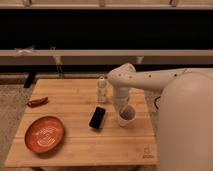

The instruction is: Pick up the ceramic cup

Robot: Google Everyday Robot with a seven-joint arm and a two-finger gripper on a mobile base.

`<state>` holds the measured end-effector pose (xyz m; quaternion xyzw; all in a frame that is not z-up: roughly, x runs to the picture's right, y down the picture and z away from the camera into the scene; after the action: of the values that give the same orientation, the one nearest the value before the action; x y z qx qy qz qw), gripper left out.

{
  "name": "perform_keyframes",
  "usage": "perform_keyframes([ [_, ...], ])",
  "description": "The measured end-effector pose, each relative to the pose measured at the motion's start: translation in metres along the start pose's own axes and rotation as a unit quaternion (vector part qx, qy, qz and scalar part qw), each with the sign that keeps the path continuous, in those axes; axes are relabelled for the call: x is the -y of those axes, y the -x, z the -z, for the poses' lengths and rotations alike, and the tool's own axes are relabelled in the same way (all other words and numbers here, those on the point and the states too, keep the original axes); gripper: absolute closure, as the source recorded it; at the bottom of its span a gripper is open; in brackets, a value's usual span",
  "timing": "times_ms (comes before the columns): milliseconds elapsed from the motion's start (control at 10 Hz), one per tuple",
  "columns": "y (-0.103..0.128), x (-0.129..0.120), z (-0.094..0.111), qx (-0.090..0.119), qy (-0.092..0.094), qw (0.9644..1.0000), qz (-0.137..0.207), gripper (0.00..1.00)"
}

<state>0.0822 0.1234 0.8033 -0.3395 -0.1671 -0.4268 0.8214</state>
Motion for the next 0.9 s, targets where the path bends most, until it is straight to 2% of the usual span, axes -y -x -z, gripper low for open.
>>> perform_keyframes([
  [200,-0.001,-0.003,0.009,-0.004,0.008,1.0,0.002,1.0],
  [400,-0.001,-0.001,0.032,-0.015,0.016,0.9996,0.016,1.0],
  [700,-0.005,0.001,0.069,-0.029,0.016,0.9988,0.036,1.0],
  [900,-0.006,0.002,0.073,-0.028,0.015,0.9988,0.038,1.0],
])
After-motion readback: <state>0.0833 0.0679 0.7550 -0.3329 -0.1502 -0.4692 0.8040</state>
